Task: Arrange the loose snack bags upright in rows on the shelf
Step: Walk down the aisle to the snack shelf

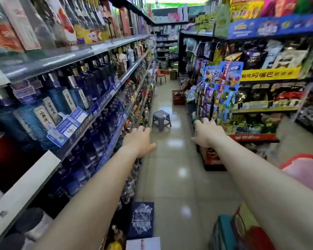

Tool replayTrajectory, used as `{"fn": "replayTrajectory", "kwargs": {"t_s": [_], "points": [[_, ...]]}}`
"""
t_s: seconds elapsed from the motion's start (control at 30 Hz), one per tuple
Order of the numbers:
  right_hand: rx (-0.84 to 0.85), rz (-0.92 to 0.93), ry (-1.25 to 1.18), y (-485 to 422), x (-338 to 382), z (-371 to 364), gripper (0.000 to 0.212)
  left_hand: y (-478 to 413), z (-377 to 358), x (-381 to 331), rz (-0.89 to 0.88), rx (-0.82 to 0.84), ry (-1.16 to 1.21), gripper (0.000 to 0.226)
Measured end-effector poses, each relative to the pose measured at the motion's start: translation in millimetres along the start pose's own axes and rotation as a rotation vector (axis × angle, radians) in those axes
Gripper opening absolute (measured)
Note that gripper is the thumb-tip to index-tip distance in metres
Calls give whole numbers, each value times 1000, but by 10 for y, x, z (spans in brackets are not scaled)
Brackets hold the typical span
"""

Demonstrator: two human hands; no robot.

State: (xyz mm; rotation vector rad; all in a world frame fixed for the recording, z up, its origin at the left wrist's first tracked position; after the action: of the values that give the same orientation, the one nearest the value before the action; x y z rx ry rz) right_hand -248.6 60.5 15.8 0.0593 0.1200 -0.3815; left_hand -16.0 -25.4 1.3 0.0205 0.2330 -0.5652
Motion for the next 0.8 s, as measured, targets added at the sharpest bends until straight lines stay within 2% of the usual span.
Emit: {"fn": "replayTrajectory", "kwargs": {"t_s": [0.4, 0.63, 0.8], "points": [[16, 33, -35, -1769, -473, -204, 68, -1825, -341, 26, 127, 53, 9, 73], [77, -3, -109, -2754, -662, -424, 73, -2848, -583, 16, 101, 77, 7, 72], [93, -18, -70, -3672, -639, -450, 74, -3840, -627, 178, 60, 83, 26, 70]]}}
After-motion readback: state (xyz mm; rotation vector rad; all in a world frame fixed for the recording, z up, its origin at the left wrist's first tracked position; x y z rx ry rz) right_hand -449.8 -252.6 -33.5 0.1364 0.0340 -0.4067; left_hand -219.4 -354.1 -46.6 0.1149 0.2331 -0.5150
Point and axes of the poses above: each hand's wrist, its own y-axis away from the middle knuckle, its own z-axis out of the back of the hand, x = y × z, the point moved 3 cm from there along -y, towards the middle knuckle, and after that the axes turned 11 degrees about y, right-handed, at the moved point
